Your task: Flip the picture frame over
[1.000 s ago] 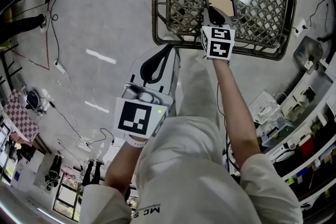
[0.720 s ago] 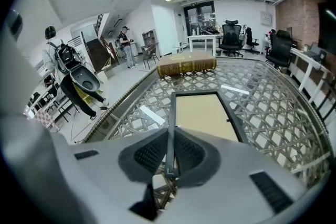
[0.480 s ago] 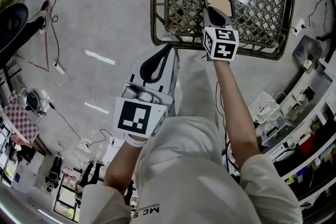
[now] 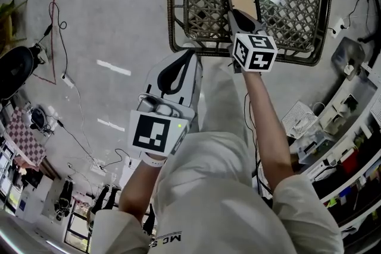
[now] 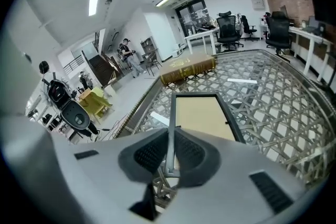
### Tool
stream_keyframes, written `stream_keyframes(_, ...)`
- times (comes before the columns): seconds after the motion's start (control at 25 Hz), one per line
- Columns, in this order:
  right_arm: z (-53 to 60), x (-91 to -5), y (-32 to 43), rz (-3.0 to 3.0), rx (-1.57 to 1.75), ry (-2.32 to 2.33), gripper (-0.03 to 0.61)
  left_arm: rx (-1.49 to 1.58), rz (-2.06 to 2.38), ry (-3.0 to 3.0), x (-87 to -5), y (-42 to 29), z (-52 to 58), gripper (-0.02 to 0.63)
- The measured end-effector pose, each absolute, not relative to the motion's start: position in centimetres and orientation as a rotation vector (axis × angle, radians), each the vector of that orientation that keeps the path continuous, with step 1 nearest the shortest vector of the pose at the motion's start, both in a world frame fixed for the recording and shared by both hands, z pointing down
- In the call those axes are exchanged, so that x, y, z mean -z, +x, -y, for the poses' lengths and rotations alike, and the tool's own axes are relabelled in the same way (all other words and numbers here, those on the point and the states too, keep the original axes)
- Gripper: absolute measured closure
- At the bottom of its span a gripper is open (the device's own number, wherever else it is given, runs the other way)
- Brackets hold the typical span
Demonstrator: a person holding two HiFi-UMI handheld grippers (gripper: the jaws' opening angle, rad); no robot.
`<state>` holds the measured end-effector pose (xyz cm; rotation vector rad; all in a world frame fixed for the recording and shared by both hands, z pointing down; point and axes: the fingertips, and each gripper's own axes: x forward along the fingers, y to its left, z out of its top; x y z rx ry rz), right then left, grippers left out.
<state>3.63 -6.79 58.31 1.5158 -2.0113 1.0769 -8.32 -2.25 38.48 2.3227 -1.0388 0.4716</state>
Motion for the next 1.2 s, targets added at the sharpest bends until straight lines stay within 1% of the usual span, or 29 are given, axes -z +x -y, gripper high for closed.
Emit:
stream_keyframes(0.88, 7.9, -55.4, 2.2, 2.189, -1.368, 1.476, 0.525, -0.461, 1.036, 2.298, -38.1, -7.9, 2.8, 0.589)
stream_keyframes(1.2, 8.4, -53.8, 2.3, 2.276, -1.558, 1.482, 0.525, -0.471, 1.032, 2.313, -38.1, -7.8, 2.7, 0.589)
